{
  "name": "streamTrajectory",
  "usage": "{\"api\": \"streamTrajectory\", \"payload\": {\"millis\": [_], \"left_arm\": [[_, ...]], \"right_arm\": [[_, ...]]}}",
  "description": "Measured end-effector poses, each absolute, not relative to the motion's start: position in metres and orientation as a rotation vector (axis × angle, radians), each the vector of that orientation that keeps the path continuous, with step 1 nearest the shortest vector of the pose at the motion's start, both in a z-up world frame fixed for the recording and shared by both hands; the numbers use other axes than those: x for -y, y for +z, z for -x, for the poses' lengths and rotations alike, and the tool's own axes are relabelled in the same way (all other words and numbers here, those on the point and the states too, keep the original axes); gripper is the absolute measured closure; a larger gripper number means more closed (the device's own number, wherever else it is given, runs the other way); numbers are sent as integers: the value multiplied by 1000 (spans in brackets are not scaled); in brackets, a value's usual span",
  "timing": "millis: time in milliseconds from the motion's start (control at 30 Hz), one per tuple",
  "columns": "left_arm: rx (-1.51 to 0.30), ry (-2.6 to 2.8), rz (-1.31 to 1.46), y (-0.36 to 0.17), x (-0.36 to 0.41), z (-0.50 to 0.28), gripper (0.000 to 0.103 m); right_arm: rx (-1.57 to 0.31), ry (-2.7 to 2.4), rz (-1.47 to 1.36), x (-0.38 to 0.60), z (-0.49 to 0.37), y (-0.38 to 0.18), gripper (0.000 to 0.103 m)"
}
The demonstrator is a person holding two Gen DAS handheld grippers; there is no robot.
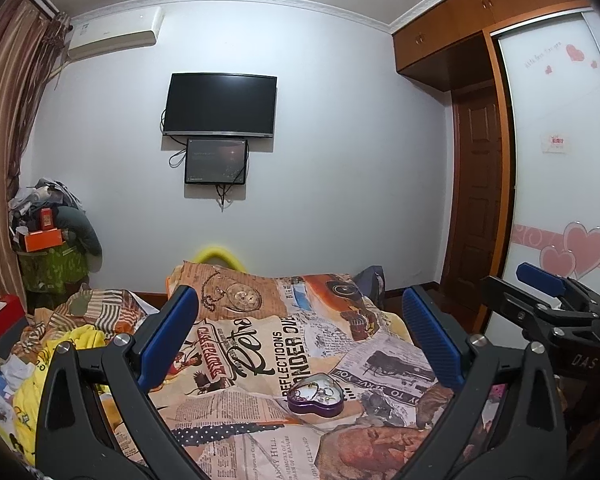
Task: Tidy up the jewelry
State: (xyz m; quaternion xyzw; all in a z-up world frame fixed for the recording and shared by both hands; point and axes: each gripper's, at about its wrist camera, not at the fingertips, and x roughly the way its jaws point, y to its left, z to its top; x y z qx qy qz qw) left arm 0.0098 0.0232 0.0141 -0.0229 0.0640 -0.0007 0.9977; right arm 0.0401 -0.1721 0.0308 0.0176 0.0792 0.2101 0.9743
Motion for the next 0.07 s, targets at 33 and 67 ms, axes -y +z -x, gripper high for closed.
{"api": "streamTrajectory", "payload": {"millis": [33, 67], "left_arm": [[-129, -2, 44, 14, -23, -10, 1], [-131, -1, 43, 13, -22, -11, 1]], "right_arm": [[-161, 424, -36, 172, -41, 30, 0], [-162, 423, -36, 172, -41, 30, 0]]}}
